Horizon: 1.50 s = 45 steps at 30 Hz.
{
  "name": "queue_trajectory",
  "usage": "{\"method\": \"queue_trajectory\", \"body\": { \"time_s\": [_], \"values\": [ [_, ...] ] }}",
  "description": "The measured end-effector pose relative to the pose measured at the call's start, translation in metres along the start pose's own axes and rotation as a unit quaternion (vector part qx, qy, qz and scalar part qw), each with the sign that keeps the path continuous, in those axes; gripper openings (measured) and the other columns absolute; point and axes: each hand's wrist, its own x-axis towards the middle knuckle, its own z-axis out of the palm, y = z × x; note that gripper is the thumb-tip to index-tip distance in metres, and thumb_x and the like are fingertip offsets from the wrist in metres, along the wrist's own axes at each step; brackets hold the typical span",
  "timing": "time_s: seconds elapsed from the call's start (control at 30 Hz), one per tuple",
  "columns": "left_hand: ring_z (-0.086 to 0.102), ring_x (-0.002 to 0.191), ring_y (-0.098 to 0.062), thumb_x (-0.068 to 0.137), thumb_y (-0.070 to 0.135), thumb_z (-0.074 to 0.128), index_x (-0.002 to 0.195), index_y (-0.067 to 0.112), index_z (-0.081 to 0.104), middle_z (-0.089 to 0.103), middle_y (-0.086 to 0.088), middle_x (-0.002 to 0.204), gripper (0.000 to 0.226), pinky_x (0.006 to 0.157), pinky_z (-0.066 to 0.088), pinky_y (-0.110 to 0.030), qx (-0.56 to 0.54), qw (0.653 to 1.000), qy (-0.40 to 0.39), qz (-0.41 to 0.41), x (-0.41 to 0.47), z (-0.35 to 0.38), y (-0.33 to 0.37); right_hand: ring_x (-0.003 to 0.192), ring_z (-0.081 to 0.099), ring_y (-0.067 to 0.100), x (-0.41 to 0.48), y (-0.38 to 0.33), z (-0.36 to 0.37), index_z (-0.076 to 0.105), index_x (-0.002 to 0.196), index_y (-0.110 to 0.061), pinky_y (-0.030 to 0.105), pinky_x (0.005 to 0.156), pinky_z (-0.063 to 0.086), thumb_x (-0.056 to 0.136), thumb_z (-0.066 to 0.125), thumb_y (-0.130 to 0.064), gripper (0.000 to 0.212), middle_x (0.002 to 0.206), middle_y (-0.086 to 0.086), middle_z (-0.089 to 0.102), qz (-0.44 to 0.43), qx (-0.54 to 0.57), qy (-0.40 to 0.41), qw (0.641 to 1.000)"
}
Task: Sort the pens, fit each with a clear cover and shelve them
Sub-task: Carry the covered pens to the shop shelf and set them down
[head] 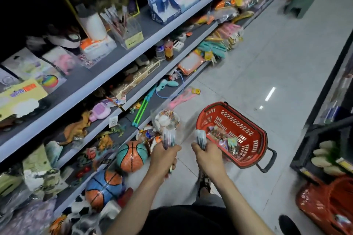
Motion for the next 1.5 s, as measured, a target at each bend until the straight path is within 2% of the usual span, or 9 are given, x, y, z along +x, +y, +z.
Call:
{"method": "queue_trajectory", "body": {
  "time_s": [0.17, 0.3, 0.47, 0.7, 0.97, 1.1, 1.27, 1.4, 1.5],
  "values": [
    [0.044, 0.044, -0.021, 0.079, 0.015, 0.068, 0.073, 0.014, 0.055, 0.049, -0.007, 0.057, 0.014, 0.045, 0.035, -0.028, -0.026, 0.998, 0.049, 0.005, 0.037, 0.045, 0.052, 0.055, 0.056, 0.022, 0.078, -0.039, -0.045, 0.055, 0.071, -0.018, 0.035, 0.058, 0.046, 0.095, 0.063, -0.029, 0.028, 0.058, -0.002, 0.057, -0.060, -0.026, -0.050, 0.997],
    [0.046, 0.045, -0.021, 0.086, 0.013, 0.070, 0.081, 0.011, 0.060, 0.051, -0.007, 0.061, 0.011, 0.044, 0.036, -0.027, -0.051, 0.995, 0.085, -0.005, 0.060, 0.065, 0.078, 0.071, 0.066, 0.033, 0.131, -0.063, -0.061, 0.062, 0.082, -0.013, 0.040, 0.065, 0.052, 0.096, 0.063, -0.032, 0.024, 0.072, 0.009, 0.067, -0.083, -0.057, -0.076, 0.992],
    [0.043, 0.045, -0.019, 0.088, 0.013, 0.072, 0.075, 0.017, 0.061, 0.047, -0.004, 0.059, 0.017, 0.045, 0.033, -0.026, -0.073, 0.989, 0.124, -0.016, 0.088, 0.065, 0.099, 0.088, 0.065, 0.033, 0.174, -0.093, -0.052, 0.067, 0.094, -0.007, 0.034, 0.069, 0.042, 0.097, 0.064, -0.032, 0.025, 0.089, 0.013, 0.071, -0.108, -0.089, -0.121, 0.983],
    [0.044, 0.045, -0.019, 0.080, 0.019, 0.074, 0.066, 0.019, 0.060, 0.050, 0.000, 0.054, 0.020, 0.046, 0.033, -0.027, -0.101, 0.984, 0.144, -0.017, 0.144, 0.050, 0.133, 0.077, 0.063, 0.027, 0.228, -0.137, -0.014, 0.061, 0.086, -0.008, 0.036, 0.067, 0.045, 0.096, 0.063, -0.033, 0.028, 0.077, 0.005, 0.066, -0.105, -0.098, -0.153, 0.978],
    [0.052, 0.048, -0.015, 0.087, 0.013, 0.075, 0.073, 0.016, 0.064, 0.060, 0.005, 0.055, 0.018, 0.052, 0.038, -0.025, -0.126, 0.976, 0.175, -0.037, 0.199, 0.032, 0.165, 0.058, 0.054, 0.006, 0.281, -0.172, 0.015, 0.062, 0.081, -0.011, 0.013, 0.047, 0.035, 0.098, 0.065, -0.035, 0.030, 0.063, -0.005, 0.060, -0.106, -0.110, -0.169, 0.974],
    [0.049, 0.047, -0.015, 0.087, 0.017, 0.078, 0.072, 0.015, 0.066, 0.059, 0.003, 0.055, 0.019, 0.053, 0.039, -0.027, -0.124, 0.973, 0.193, -0.031, 0.223, 0.028, 0.180, 0.053, 0.050, 0.000, 0.308, -0.188, 0.028, 0.060, 0.077, -0.013, 0.014, 0.050, 0.039, 0.097, 0.067, -0.036, 0.032, 0.060, -0.006, 0.058, -0.112, -0.115, -0.192, 0.968],
    [0.045, 0.044, -0.016, 0.079, 0.037, 0.085, 0.067, 0.021, 0.071, 0.053, 0.005, 0.052, 0.024, 0.048, 0.035, -0.024, -0.154, 0.961, 0.228, -0.035, 0.258, 0.020, 0.216, 0.068, 0.059, 0.020, 0.351, -0.221, 0.043, 0.064, 0.081, -0.013, 0.033, 0.063, 0.043, 0.098, 0.065, -0.035, 0.027, 0.068, 0.001, 0.065, -0.142, -0.097, -0.231, 0.958],
    [0.035, 0.045, -0.017, 0.087, 0.026, 0.082, 0.072, 0.007, 0.068, 0.041, -0.003, 0.054, 0.028, 0.047, 0.028, -0.026, -0.214, 0.935, 0.284, -0.007, 0.293, 0.008, 0.253, 0.054, 0.054, 0.018, 0.384, -0.265, 0.057, 0.056, 0.067, -0.019, 0.039, 0.056, 0.048, 0.096, 0.065, -0.039, 0.036, 0.055, -0.002, 0.058, -0.181, -0.039, -0.264, 0.947],
    [0.031, 0.045, -0.016, 0.091, 0.019, 0.078, 0.072, 0.012, 0.067, 0.037, -0.005, 0.055, 0.024, 0.046, 0.026, -0.025, -0.262, 0.912, 0.315, 0.027, 0.319, -0.002, 0.289, 0.054, 0.051, 0.020, 0.405, -0.307, 0.070, 0.055, 0.069, -0.019, 0.046, 0.055, 0.049, 0.094, 0.063, -0.044, 0.037, 0.054, -0.002, 0.054, -0.211, -0.002, -0.285, 0.935]
  ]
}}
